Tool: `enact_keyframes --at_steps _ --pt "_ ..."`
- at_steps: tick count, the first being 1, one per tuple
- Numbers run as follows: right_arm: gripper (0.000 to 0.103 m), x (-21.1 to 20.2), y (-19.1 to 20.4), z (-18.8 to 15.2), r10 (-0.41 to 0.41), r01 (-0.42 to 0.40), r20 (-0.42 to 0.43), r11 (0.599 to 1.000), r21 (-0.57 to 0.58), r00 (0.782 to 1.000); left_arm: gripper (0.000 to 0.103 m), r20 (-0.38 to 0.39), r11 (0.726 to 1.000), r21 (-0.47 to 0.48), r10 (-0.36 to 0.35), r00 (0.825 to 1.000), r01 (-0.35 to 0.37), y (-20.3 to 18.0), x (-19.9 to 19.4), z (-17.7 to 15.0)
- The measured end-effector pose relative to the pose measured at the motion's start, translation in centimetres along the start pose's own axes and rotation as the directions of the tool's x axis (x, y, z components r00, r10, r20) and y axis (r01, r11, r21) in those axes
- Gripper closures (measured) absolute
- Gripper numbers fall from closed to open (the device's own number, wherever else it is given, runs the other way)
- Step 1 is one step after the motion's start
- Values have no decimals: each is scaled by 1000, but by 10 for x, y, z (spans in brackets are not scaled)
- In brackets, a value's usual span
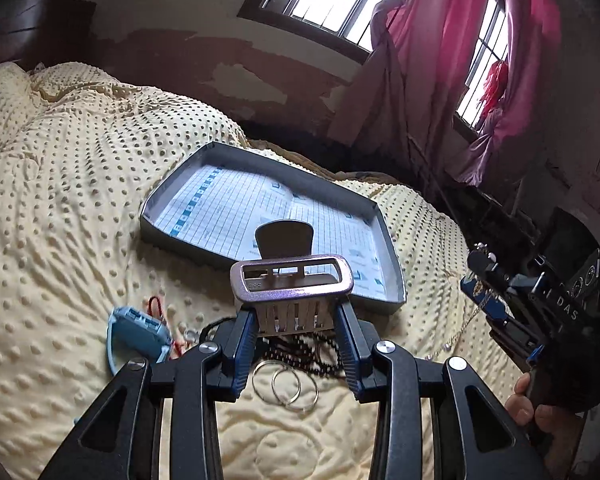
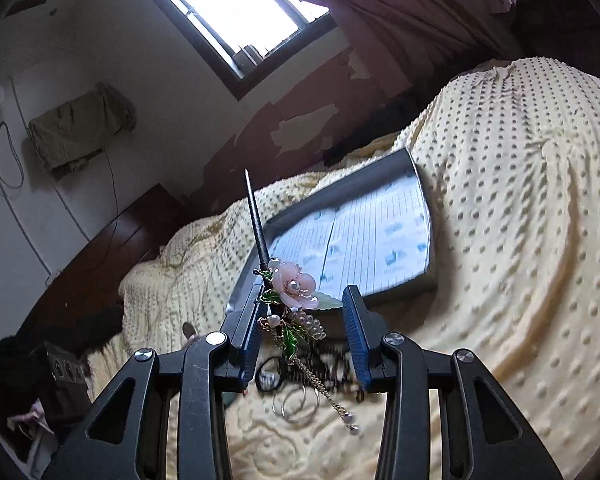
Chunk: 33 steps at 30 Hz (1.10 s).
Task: Organize jewelry
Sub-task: 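Carry the hairpin and hair clip into the grey tray and open both tools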
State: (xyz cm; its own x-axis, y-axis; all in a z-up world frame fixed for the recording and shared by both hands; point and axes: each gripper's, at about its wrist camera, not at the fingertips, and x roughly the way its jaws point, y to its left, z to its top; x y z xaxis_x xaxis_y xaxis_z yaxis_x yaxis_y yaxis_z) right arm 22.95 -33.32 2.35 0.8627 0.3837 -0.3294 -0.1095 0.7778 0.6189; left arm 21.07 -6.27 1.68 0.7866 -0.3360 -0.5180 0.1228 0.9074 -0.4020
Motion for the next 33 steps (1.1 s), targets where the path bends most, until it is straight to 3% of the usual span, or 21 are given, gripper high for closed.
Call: enact_keyframes --at_steps 5,10,17,19,25,30,33 --pt "68 44 -4 32 1 -1 42 1000 0 999 68 -18 1000 2 26 999 -26 -1 41 30" --pt "68 84 -20 43 -41 41 2 999 -21 999 68 -31 998 23 53 998 -53 0 82 47" --pt "68 124 -41 42 -108 109 -89 994 5 990 68 -91 997 27 73 993 -71 -1 133 41" --pt "68 134 -40 39 -149 146 -126 989 -33 981 68 -109 997 22 83 991 -81 -1 143 38" --pt "68 151 -50 33 -246 223 -221 967 -122 944 67 -146 994 10 106 984 -105 2 161 37" --pt "67 155 -50 34 -263 231 -228 960 -159 937 66 -172 993 9 117 978 -117 3 162 35" --pt "67 155 -52 34 -262 228 -234 960 -164 936 57 -184 993 7 116 976 -117 5 158 36"
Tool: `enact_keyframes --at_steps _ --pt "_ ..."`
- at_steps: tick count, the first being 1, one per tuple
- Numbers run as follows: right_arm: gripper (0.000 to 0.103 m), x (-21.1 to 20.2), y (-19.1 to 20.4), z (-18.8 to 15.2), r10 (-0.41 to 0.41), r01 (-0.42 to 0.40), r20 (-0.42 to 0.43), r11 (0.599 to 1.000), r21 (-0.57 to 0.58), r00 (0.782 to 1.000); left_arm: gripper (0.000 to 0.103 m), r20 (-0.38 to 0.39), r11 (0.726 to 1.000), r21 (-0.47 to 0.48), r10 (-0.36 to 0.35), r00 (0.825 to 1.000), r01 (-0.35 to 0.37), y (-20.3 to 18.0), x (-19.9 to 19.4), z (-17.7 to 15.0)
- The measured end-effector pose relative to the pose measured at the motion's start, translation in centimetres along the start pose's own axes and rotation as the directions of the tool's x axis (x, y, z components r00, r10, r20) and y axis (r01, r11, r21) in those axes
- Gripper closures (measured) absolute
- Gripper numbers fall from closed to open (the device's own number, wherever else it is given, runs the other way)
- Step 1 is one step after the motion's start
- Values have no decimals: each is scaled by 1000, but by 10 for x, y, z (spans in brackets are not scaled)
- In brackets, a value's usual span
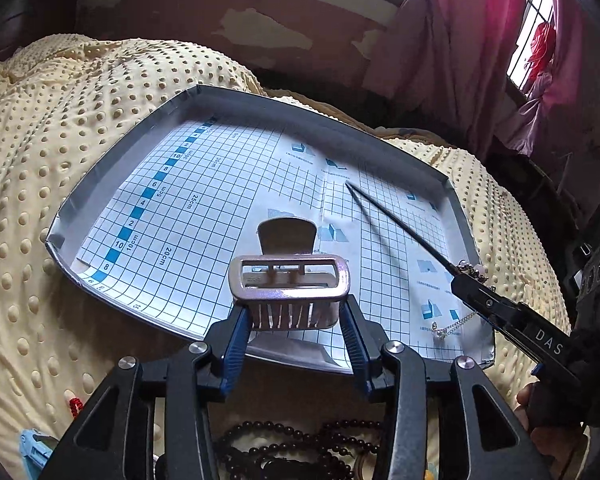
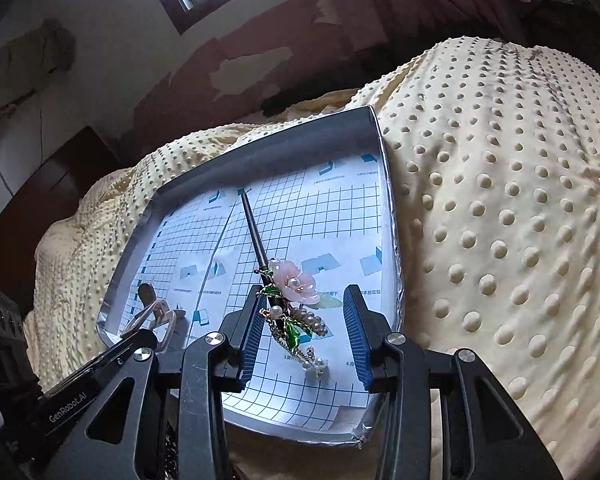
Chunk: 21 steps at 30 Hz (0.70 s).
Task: Organize jewelry
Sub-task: 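Carry the hairpin and hair clip into the grey tray and open both tools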
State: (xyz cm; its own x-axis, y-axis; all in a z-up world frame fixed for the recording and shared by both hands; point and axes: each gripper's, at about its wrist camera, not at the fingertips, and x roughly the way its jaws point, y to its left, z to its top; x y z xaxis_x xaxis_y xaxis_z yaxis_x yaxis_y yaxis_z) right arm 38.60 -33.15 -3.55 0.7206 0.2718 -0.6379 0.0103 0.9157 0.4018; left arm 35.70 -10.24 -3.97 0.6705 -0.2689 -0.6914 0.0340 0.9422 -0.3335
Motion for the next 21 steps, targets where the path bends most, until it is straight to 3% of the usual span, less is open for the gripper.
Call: enact_keyframes --at_steps 4,6,10,12,16,21 --pt "62 -9 -1 -2 -2 3 23 1000 -20 1000 33 56 1000 -15 9 998 -8 5 -20 0" --pt "46 -19 3 -4 -24 27 56 998 -54 998 28 70 1000 -13 14 997 -13 6 -29 0" --pt "36 -46 13 -9 -22 36 122 993 -110 992 10 118 999 10 38 992 -39 6 -56 -4" --pt "22 -63 20 -14 -15 37 151 989 -145 988 1 165 999 16 33 986 -36 6 -74 -9" --pt "4 -104 33 -33 3 53 220 967 -250 976 0 245 1000 16 5 969 -9 8 -113 -23" --pt "1 -160 43 -69 18 97 309 930 -353 951 0 349 999 35 -3 937 -9 10 -161 -52"
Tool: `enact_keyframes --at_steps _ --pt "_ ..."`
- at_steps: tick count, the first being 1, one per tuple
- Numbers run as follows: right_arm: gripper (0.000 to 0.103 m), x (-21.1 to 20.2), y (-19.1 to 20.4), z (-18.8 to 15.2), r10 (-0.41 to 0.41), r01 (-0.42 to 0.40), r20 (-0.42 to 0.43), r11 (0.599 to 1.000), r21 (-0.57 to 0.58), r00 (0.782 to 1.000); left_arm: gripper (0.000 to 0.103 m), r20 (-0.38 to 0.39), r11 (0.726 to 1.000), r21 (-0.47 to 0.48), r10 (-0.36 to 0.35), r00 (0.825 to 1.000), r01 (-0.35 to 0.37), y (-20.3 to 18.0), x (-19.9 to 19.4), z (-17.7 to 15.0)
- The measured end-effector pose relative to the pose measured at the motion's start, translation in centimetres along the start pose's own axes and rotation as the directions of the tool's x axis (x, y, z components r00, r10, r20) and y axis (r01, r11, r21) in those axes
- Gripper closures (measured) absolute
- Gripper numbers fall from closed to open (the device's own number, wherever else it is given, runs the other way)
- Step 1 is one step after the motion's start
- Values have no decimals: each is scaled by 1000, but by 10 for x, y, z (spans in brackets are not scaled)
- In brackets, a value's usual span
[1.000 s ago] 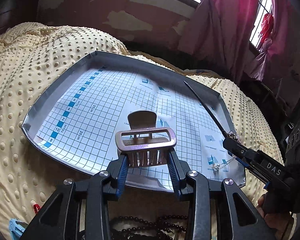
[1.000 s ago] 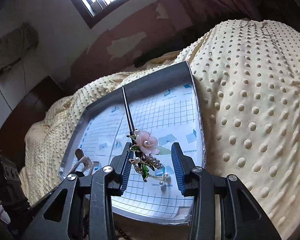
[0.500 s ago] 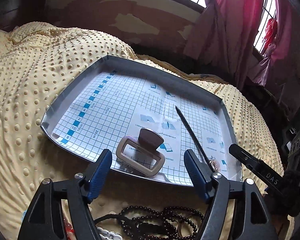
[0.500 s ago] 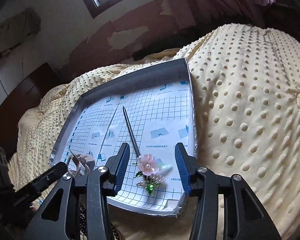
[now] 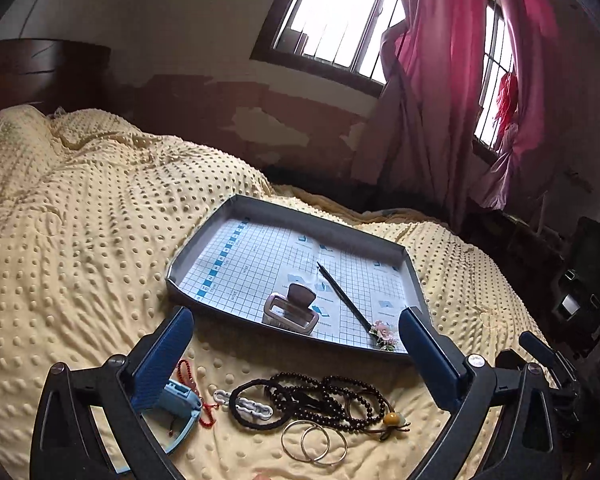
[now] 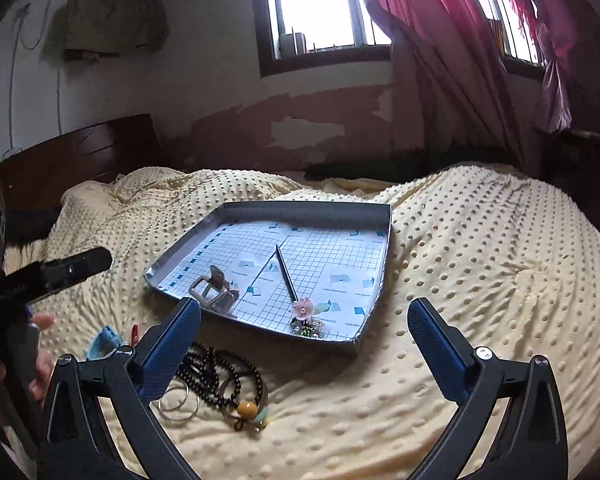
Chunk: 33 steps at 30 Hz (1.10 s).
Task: Organize jewelry
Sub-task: 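Move both tools back toward the remaining jewelry on the blanket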
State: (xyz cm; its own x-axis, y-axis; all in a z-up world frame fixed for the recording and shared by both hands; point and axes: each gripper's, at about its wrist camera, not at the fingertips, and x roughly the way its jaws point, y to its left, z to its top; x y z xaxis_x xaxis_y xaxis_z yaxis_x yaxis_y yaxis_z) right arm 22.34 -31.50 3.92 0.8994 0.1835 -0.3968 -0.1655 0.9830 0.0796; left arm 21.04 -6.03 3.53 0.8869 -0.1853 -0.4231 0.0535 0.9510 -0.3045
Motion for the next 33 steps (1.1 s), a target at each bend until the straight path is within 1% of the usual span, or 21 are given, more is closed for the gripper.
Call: enact_keyframes --at_steps 3,7,9,12,14,16,20,22,24,28,33 --pt "1 -29 8 -6 -16 16 18 1000 -13 1000 0 39 1000 12 -2 999 2 1 -29 -11" --pt "1 -56 12 -17 -18 18 12 999 43 1000 0 68 1000 30 -3 998 1 1 -61 -28" --pt "1 -68 14 -25 -7 7 3 997 71 1000 0 87 999 47 2 996 -6 1 -76 -37" --pt "1 -84 18 -38 0 -1 3 994 113 1000 0 93 997 80 9 996 -16 3 -93 -52" --pt "1 -91 21 -48 16 -14 -12 990 139 1000 0 74 994 106 15 997 -23 4 -98 -62" --pt "1 -94 26 -57 25 -19 -36 988 153 999 0 34 990 139 22 999 -27 5 -101 -71" --pt "1 -93 37 -72 17 -5 -97 992 124 995 0 8 979 194 62 998 -62 13 -111 -93" --pt "1 -91 42 -78 11 2 -122 994 106 992 0 -20 978 195 76 997 -71 19 -112 -99" --pt "1 -89 47 -81 8 5 -146 996 88 989 0 -47 979 193 76 996 -65 24 -113 -101" --pt "1 -80 53 -85 -4 14 -187 998 53 982 0 -45 969 231 98 994 -85 26 -116 -104" --pt "1 -68 60 -90 -7 15 -241 999 30 971 0 -66 961 259 122 990 -101 24 -112 -109"
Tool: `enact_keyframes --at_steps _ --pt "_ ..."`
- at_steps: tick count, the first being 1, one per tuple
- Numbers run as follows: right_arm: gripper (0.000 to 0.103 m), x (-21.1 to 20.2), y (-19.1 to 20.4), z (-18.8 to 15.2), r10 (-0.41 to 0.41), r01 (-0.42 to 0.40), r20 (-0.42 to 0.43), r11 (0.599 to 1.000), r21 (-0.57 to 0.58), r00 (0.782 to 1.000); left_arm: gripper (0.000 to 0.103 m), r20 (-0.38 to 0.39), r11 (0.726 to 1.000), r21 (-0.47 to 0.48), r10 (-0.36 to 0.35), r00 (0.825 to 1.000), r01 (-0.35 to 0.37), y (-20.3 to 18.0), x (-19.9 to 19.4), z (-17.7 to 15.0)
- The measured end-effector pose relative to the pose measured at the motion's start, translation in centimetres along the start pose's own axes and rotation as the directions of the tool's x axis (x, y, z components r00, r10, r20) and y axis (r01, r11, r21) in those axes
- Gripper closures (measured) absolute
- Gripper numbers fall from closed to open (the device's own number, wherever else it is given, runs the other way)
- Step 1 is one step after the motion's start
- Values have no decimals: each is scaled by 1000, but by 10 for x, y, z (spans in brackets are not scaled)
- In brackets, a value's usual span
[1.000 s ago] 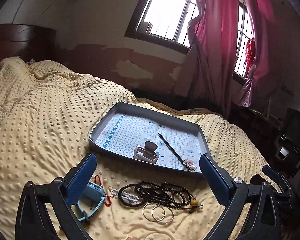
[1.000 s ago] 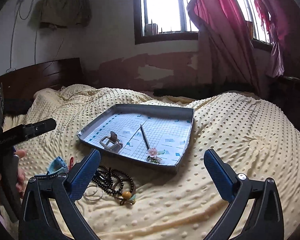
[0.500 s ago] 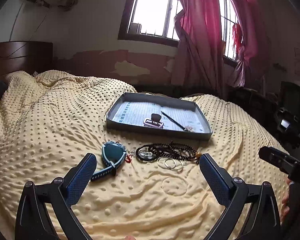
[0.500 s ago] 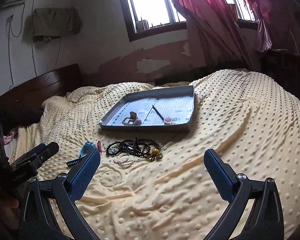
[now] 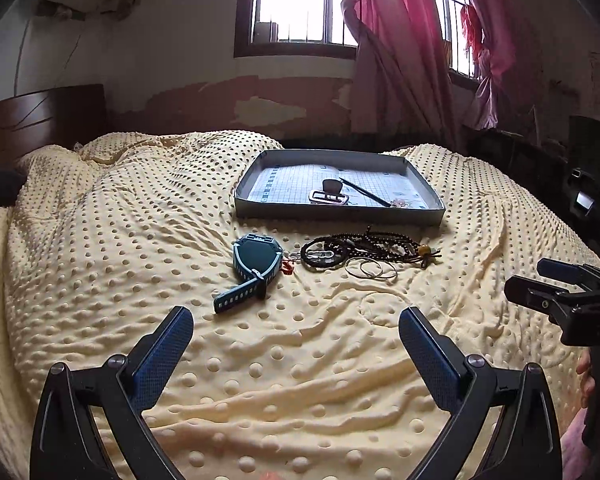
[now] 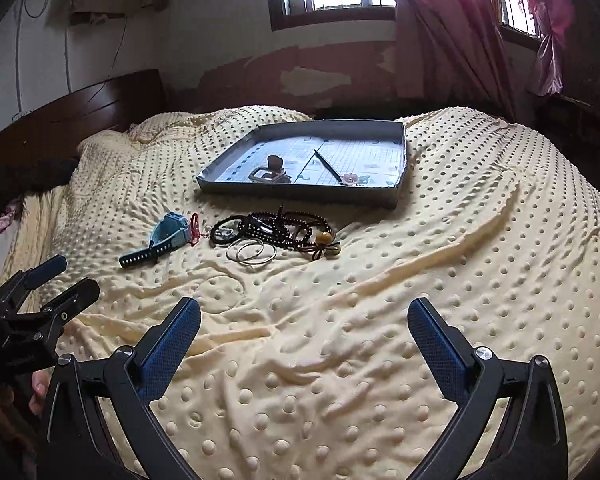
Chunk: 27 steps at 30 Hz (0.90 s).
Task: Organize jewelry
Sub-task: 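Move both tools back toward the remaining jewelry on the blanket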
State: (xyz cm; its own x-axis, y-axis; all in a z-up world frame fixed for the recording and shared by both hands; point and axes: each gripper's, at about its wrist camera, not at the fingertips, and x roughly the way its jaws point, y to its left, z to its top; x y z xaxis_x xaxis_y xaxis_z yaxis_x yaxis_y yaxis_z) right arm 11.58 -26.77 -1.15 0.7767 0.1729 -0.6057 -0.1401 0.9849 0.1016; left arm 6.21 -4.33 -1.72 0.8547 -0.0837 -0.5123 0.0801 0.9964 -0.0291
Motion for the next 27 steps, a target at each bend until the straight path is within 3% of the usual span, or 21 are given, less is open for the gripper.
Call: enact_keyframes --at_steps 5,27 --pt "1 8 3 -2 2 -3 -38 1000 -10 999 0 -13 999 5 49 999 -49 2 5 1" --pt "1 22 16 5 -17 12 -61 997 -73 998 0 -29 995 -90 42 999 -44 26 24 9"
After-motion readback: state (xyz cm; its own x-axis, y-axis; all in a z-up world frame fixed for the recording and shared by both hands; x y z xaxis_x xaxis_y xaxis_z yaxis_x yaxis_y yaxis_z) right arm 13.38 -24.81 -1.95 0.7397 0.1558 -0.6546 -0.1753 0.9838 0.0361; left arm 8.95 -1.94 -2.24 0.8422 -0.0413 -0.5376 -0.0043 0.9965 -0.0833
